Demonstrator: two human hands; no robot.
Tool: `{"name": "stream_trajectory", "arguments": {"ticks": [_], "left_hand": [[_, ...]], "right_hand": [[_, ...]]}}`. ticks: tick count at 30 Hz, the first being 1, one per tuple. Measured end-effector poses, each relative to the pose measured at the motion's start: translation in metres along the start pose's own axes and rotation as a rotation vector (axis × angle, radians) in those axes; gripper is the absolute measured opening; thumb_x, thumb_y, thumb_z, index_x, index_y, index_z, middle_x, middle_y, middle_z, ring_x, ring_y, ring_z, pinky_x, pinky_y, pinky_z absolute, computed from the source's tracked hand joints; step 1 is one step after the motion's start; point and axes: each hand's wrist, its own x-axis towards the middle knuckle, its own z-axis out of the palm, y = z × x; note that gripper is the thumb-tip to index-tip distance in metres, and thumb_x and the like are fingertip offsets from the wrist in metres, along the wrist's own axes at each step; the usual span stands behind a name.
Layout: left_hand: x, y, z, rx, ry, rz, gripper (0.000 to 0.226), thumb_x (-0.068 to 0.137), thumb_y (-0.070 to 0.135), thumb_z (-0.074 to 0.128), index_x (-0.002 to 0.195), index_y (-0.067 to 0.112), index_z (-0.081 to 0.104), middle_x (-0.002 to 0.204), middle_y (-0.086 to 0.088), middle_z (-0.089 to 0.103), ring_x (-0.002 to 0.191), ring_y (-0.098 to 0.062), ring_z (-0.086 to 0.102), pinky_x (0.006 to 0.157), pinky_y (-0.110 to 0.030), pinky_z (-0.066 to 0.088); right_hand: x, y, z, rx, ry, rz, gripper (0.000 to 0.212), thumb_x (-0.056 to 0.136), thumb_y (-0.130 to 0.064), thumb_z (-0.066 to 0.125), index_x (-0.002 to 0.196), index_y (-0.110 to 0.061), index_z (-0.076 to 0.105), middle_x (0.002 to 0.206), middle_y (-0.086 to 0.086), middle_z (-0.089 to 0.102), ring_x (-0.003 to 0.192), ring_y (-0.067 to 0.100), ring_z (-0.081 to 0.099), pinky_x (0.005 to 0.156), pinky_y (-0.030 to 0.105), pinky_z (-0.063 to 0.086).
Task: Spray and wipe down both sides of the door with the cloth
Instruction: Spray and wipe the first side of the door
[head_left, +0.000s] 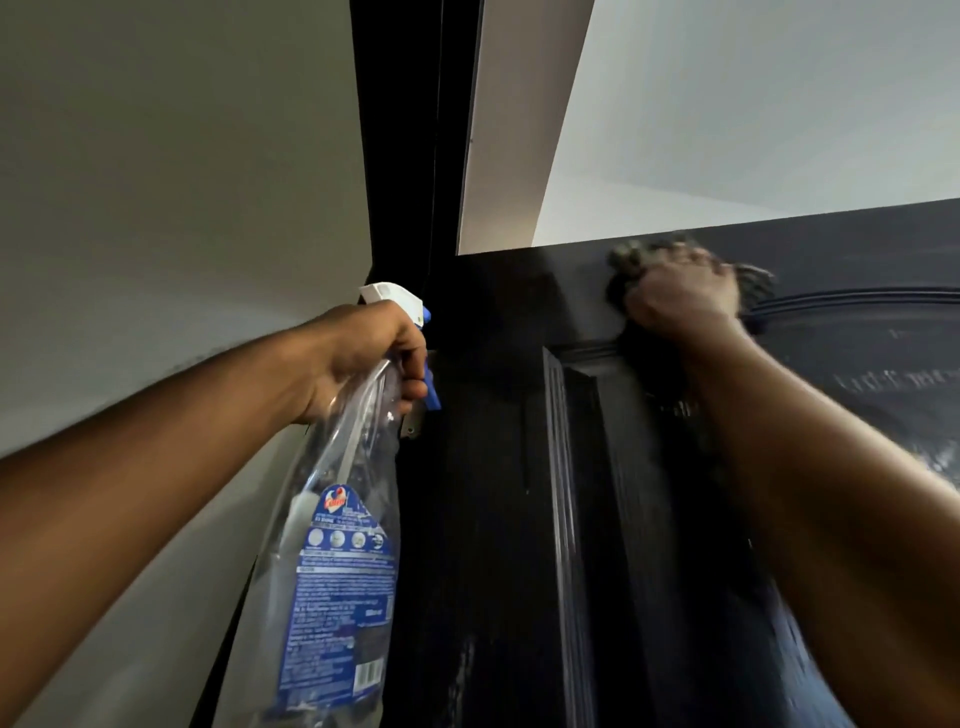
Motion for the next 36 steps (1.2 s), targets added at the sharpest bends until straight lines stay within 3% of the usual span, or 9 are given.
{"name": "stream_trajectory", "arguments": {"ticks": [3, 6, 10, 14, 17, 24, 29, 32, 36], "left_hand": [[0.004, 0.008, 0.000, 0.000, -0.018, 0.024, 0.024, 0.075, -0.003, 0.047, 0.095, 0.007, 0.056, 0.063, -0.010, 0.054, 0.038, -0.012, 0.054, 0.041, -0.021, 0.050], [0.012, 0.011, 0.001, 0.017, -0.027, 0.031, 0.024, 0.074, -0.002, 0.048, 0.095, 0.006, 0.057, 0.076, -0.014, 0.057, 0.040, -0.012, 0.055, 0.042, -0.022, 0.050], [0.030, 0.020, 0.001, 0.016, -0.023, 0.027, 0.015, 0.073, -0.002, 0.048, 0.083, 0.006, 0.056, 0.073, -0.013, 0.057, 0.040, -0.013, 0.054, 0.041, -0.022, 0.048], [0.041, 0.033, 0.002, 0.028, 0.017, 0.022, 0.012, 0.077, -0.001, 0.045, 0.074, 0.008, 0.052, 0.056, -0.009, 0.051, 0.034, -0.013, 0.052, 0.038, -0.019, 0.046], [0.045, 0.037, 0.005, 0.033, 0.026, 0.016, 0.014, 0.078, -0.001, 0.044, 0.077, 0.009, 0.052, 0.067, -0.011, 0.051, 0.033, -0.013, 0.052, 0.038, -0.019, 0.046], [0.047, 0.039, 0.027, 0.041, 0.010, 0.025, 0.022, 0.070, -0.001, 0.046, 0.085, 0.013, 0.054, 0.092, -0.016, 0.055, 0.049, -0.018, 0.053, 0.048, -0.026, 0.048], [0.047, 0.043, 0.026, 0.067, 0.018, 0.026, 0.011, 0.078, 0.000, 0.045, 0.076, 0.008, 0.053, 0.065, -0.009, 0.053, 0.035, -0.012, 0.054, 0.039, -0.020, 0.047], [0.047, 0.041, 0.025, 0.074, 0.036, 0.013, 0.011, 0.076, 0.001, 0.047, 0.075, 0.009, 0.055, 0.069, -0.009, 0.056, 0.037, -0.011, 0.055, 0.041, -0.020, 0.049], [0.042, 0.043, 0.038, 0.074, 0.060, 0.017, 0.015, 0.080, 0.000, 0.045, 0.070, 0.007, 0.053, 0.050, -0.005, 0.052, 0.032, -0.010, 0.052, 0.038, -0.018, 0.048]], "right_hand": [[0.012, 0.039, -0.008, 0.005, -0.022, 0.263, 0.065, 0.094, -0.035, 0.037, 0.151, -0.008, 0.025, 0.160, 0.014, 0.020, 0.147, 0.033, 0.018, 0.118, 0.051, 0.016], [0.022, 0.015, -0.007, -0.018, -0.072, 0.277, 0.066, 0.094, -0.032, 0.033, 0.153, -0.006, 0.019, 0.161, 0.015, 0.014, 0.147, 0.035, 0.013, 0.119, 0.051, 0.011], [0.022, -0.076, 0.010, -0.024, -0.026, -0.122, 0.057, 0.094, -0.032, 0.036, 0.146, -0.009, 0.035, 0.154, 0.015, 0.032, 0.141, 0.033, 0.030, 0.114, 0.045, 0.027], [0.006, -0.157, 0.025, 0.071, -0.045, -0.597, 0.055, 0.096, -0.038, 0.037, 0.147, -0.017, 0.035, 0.156, 0.006, 0.032, 0.143, 0.025, 0.028, 0.116, 0.041, 0.025], [0.007, -0.156, 0.029, 0.066, -0.062, -0.717, 0.057, 0.096, -0.042, 0.037, 0.150, -0.022, 0.032, 0.158, 0.001, 0.030, 0.144, 0.020, 0.028, 0.117, 0.041, 0.024], [0.043, -0.044, 0.010, 0.004, 0.030, -0.151, 0.058, 0.092, -0.039, 0.033, 0.142, -0.014, 0.044, 0.149, 0.012, 0.041, 0.137, 0.030, 0.039, 0.111, 0.043, 0.033], [0.056, -0.012, 0.005, -0.020, -0.036, 0.120, 0.062, 0.096, -0.030, 0.029, 0.153, -0.009, 0.023, 0.161, 0.013, 0.017, 0.147, 0.034, 0.016, 0.118, 0.051, 0.016], [0.042, -0.050, 0.008, -0.038, -0.009, -0.030, 0.060, 0.097, -0.036, 0.030, 0.150, -0.010, 0.028, 0.158, 0.015, 0.023, 0.145, 0.035, 0.021, 0.116, 0.049, 0.020], [0.001, -0.107, 0.019, 0.050, 0.010, -0.549, 0.055, 0.095, -0.041, 0.038, 0.146, -0.021, 0.037, 0.154, 0.006, 0.034, 0.141, 0.027, 0.033, 0.112, 0.040, 0.030]]}}
